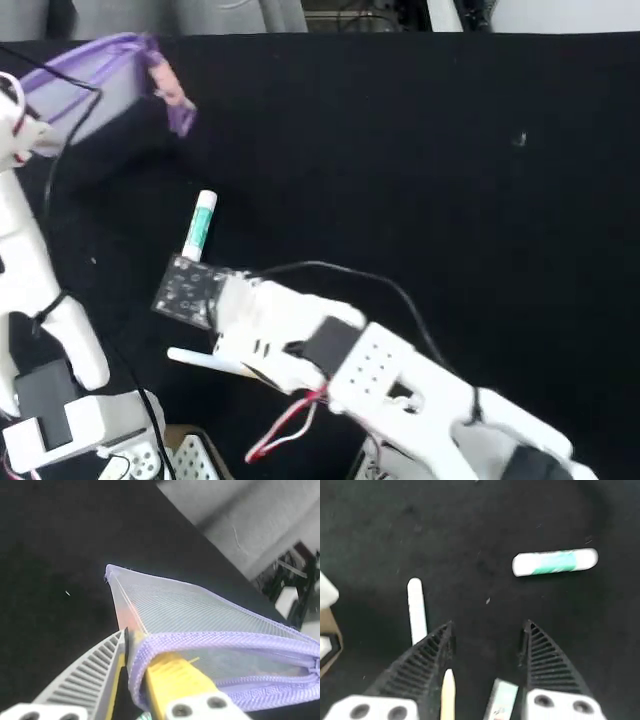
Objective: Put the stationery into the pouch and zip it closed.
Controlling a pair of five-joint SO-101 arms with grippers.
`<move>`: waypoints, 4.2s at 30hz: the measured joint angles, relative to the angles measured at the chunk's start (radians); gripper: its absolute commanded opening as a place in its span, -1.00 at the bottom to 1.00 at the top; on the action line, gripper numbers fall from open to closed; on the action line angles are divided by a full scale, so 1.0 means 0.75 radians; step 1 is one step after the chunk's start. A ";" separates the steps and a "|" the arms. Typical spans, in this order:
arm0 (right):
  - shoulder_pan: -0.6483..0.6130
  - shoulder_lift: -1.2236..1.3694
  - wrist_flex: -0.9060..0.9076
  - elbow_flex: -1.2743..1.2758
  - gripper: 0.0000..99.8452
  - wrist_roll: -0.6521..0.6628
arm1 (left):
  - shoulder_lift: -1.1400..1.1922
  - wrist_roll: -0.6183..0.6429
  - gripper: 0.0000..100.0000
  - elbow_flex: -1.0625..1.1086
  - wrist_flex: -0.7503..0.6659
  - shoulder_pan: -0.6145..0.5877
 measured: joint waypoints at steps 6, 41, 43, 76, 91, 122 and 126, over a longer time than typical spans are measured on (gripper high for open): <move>-0.049 0.248 -0.072 0.000 -0.60 0.002 | 0.000 -0.012 -0.94 0.000 -0.033 -0.106; -0.164 0.939 -0.110 -0.338 -0.98 0.002 | 0.000 -0.016 -0.94 0.000 -0.078 -0.203; -0.164 0.939 -0.110 -0.338 -0.98 0.002 | 0.000 -0.016 -0.94 0.000 -0.078 -0.203; 0.540 0.102 0.458 -0.743 -0.98 0.012 | 0.000 -0.016 -0.94 0.020 -0.080 -0.057; 0.786 -0.370 0.164 -0.743 -0.98 0.012 | 0.002 -0.016 -0.94 -0.018 0.061 0.370; 0.779 -1.399 -0.761 0.180 -0.98 -0.286 | 0.002 -0.016 -0.94 -0.010 0.186 1.009; 0.779 -1.397 -1.009 0.286 -0.98 -0.299 | 0.002 -0.016 -0.94 0.086 0.141 1.013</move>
